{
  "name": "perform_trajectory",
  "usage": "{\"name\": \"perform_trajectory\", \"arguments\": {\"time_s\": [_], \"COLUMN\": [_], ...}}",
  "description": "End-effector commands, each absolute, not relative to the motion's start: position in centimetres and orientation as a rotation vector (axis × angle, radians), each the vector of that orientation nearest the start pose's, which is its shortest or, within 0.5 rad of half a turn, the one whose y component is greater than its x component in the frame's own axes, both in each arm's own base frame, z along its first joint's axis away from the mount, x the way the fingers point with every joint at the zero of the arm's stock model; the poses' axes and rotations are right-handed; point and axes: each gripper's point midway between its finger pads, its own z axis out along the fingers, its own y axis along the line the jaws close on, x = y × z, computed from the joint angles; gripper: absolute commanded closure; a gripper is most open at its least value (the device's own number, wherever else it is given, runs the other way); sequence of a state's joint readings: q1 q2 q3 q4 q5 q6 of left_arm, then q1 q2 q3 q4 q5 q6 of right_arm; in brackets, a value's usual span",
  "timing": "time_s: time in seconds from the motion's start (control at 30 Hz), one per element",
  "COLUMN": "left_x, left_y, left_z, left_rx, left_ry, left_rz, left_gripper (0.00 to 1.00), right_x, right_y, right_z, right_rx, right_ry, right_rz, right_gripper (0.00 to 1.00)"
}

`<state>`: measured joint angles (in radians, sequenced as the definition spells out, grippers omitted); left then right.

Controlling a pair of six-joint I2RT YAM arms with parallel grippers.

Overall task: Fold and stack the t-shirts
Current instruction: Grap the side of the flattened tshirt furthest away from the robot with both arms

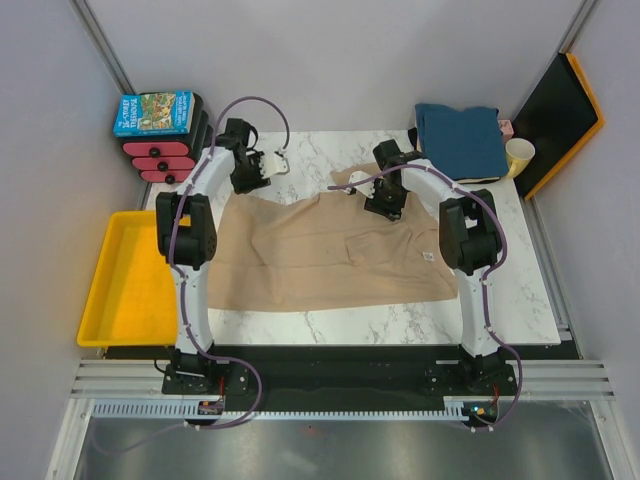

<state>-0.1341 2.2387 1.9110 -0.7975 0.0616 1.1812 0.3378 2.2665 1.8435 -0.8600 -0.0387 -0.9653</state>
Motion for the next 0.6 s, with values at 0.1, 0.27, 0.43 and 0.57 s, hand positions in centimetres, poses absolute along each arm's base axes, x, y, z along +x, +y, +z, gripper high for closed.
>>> {"name": "perform_trajectory", "arguments": {"time_s": [0.1, 0.27, 0.43, 0.57], "left_x": [54.8, 55.2, 54.8, 54.5], "left_y": [-5.1, -4.1, -3.9, -3.9], "left_z": [6.1, 4.7, 4.5, 3.9], "left_rx": [1.922, 1.992, 2.033, 2.062], "left_ry": [1.945, 1.919, 1.897, 1.886], "left_rz": [0.025, 0.051, 0.032, 0.008], "left_gripper": [0.41, 0.4, 0.34, 0.32], "right_x": [44.7, 44.8, 45.3, 45.5], "right_y": [13.4, 13.4, 13.4, 13.7], "right_z": [0.3, 0.6, 0.9, 1.0], "right_rx": [-1.787, -1.784, -1.789, -1.802], "right_ry": [2.302, 2.297, 2.289, 2.276], "right_rz": [-0.028, -0.03, -0.054, -0.055], "right_gripper": [0.41, 0.41, 0.41, 0.41]}}
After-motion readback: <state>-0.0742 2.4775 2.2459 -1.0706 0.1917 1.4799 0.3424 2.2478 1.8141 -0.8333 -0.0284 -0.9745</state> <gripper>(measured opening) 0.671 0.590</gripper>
